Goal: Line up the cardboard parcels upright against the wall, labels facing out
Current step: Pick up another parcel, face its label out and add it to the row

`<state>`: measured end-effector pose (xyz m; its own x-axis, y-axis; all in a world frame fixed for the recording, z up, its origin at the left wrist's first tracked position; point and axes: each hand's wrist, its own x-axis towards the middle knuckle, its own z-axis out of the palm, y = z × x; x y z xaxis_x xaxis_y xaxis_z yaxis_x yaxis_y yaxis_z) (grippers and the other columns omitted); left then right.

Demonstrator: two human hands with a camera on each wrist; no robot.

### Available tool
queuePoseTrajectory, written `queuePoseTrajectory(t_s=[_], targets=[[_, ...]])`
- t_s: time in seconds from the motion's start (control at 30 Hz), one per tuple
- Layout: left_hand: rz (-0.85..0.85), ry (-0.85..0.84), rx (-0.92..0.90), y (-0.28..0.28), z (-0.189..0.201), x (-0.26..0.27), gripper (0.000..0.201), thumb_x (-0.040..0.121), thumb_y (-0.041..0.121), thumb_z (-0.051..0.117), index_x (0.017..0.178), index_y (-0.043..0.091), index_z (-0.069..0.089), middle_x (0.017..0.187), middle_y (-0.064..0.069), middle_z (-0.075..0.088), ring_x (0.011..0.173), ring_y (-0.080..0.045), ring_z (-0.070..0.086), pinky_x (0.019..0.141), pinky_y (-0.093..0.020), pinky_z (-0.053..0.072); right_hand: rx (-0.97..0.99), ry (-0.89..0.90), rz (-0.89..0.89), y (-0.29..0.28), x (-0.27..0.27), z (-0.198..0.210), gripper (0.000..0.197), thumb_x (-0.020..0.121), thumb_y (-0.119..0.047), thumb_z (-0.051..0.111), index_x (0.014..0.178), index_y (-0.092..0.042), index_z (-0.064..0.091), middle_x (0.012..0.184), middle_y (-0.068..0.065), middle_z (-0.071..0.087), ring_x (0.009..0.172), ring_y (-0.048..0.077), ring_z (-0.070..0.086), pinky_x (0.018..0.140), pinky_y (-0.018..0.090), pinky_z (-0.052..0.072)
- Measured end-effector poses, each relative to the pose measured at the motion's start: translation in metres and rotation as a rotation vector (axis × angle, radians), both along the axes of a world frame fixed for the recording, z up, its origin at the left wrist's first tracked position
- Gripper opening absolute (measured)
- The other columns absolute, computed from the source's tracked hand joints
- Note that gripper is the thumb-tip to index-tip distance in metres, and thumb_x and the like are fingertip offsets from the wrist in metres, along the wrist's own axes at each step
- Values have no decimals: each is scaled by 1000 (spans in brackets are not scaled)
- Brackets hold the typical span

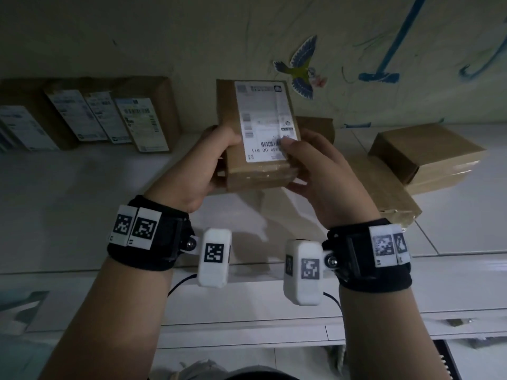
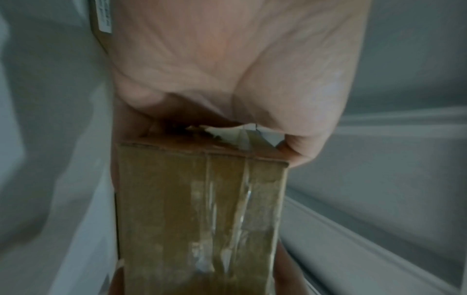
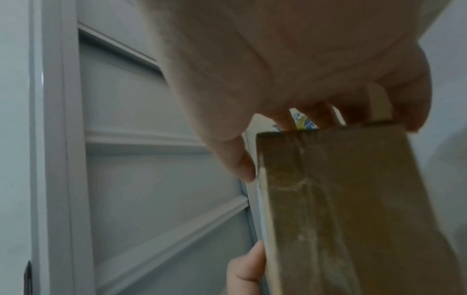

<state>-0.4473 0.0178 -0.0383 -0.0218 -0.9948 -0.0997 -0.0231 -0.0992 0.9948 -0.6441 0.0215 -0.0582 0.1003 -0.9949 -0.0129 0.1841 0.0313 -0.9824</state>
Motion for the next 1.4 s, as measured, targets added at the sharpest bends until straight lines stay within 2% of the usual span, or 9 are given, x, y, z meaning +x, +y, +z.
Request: queuePoseTrajectory(t_s=[0.1,0.3,0.53,0.7,0.83,0.93,1.03,1.17,1.4], targets=[[-41,-19,-14,0,-6,-5,57,83,41,56,137,26,64,128,-4,76,124,-30,68,107,-53,53,-9,-2,0,0,0,1,53,90,-31,79,138,-23,58,115,2,80,108,24,76,102,54,57],[2,1,-149,2,-7,-8,33,101,24,68,133,18,69,121,-2,80,112,-19,76,100,-46,60,-86,22,13,-1,-1,0,69,80,-11,88,142,-15,55,128,8,73,107,26,77,91,42,62],[-39,230,-122,7,3,17,63,92,26,73,150,18,52,141,-10,69,128,-32,68,98,-58,58,-49,-93,19,-3,1,6,74,81,-17,87,144,-25,50,131,4,73,119,26,72,106,55,54],[5,325,-144,8,2,23,54,95,27,72,146,21,57,140,-9,70,130,-33,66,104,-59,54,30,-88,84,-4,9,4,109,68,-36,93,157,-26,30,128,-1,75,121,25,71,105,60,50],[70,96,-181,2,-1,31,49,80,35,89,125,26,71,125,2,78,119,-18,72,108,-44,48,-13,-137,-1,-2,7,4,91,75,-17,91,151,-20,41,130,7,73,115,26,74,99,58,57],[168,-185,-250,-11,-4,44,112,57,52,100,151,20,48,143,2,68,133,-18,64,112,-45,49,-69,-125,-83,0,4,5,100,74,-3,91,154,-22,35,135,9,67,118,26,72,93,51,62],[170,-491,-309,-18,2,49,131,49,62,100,158,39,31,163,6,46,147,-15,47,120,-45,41,-140,-88,-111,3,2,5,106,68,-3,92,156,-24,36,137,8,66,121,25,70,97,52,60],[-79,-682,-302,-3,18,38,123,58,46,99,162,32,34,161,11,46,146,-6,43,124,-36,35,-176,-70,-47,10,-1,9,117,71,1,91,162,-34,26,140,10,63,122,26,70,98,53,59],[-221,-459,-308,12,22,21,66,75,18,93,134,25,65,120,6,79,115,-8,72,101,-39,59,-310,56,-123,16,3,9,116,74,-15,93,164,-37,23,153,5,52,139,13,54,107,46,55]])
